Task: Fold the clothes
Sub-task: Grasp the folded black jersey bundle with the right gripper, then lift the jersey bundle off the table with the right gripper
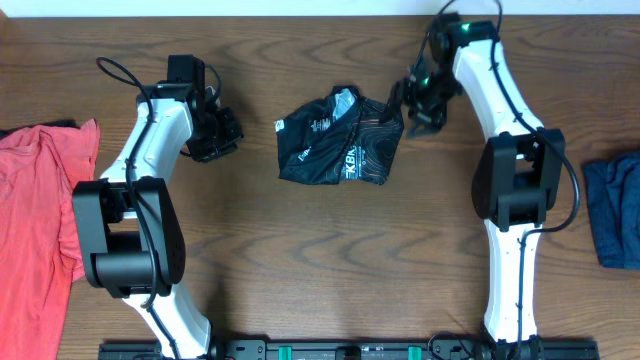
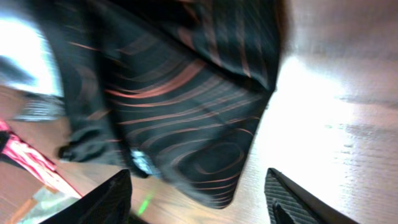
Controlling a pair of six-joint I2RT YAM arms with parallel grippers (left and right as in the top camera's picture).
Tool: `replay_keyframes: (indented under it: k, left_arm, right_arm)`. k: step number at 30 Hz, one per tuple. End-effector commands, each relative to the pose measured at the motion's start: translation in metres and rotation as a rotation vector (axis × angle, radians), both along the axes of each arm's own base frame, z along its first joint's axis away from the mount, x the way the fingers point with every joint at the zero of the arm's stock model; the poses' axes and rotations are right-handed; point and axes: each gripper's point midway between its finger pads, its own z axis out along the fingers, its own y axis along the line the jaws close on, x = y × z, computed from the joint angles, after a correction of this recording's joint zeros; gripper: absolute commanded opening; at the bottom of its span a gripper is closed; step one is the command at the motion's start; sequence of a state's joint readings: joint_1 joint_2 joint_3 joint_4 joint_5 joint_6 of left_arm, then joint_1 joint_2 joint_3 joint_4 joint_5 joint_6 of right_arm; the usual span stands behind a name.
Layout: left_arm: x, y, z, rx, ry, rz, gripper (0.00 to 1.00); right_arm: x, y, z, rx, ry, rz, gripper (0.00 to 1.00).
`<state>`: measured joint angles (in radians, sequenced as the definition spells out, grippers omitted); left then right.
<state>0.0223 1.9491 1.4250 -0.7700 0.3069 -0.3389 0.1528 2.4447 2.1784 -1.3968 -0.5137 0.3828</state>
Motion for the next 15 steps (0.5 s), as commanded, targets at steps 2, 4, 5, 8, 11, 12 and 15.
replay_keyframes:
  k: [2, 4, 5, 8, 11, 12, 15]
  left_arm:
    - [-0.006, 0.003, -0.007, 0.015, 0.029, -0.009, 0.07]
    - [-0.009, 0.003, -0.008, 0.015, 0.038, -0.009, 0.06]
    - [-0.009, 0.003, -0.008, 0.015, 0.039, -0.009, 0.06]
    - [-0.010, 0.003, -0.008, 0.014, 0.043, -0.009, 0.06]
    - [-0.011, 0.004, -0.008, 0.014, 0.050, -0.008, 0.06]
    - [-0.012, 0.004, -0.008, 0.014, 0.051, -0.009, 0.06]
    - [-0.012, 0.005, -0.008, 0.014, 0.053, -0.006, 0.07]
  right_arm:
    - [-0.014, 0.004, -0.010, 0.008, 0.061, -0.026, 0.69]
    - [-0.015, 0.005, -0.017, 0.028, 0.069, -0.036, 0.70]
    - [-0.014, 0.006, -0.019, 0.039, 0.066, -0.039, 0.72]
    - [-0.015, 0.011, -0.028, 0.076, 0.072, -0.052, 0.79]
    - [-0.020, 0.013, -0.040, 0.086, 0.093, -0.071, 0.84]
    - [-0.021, 0.016, -0.043, 0.099, 0.096, -0.072, 0.86]
    - [-0.025, 0.028, -0.054, 0.155, 0.104, -0.085, 0.89]
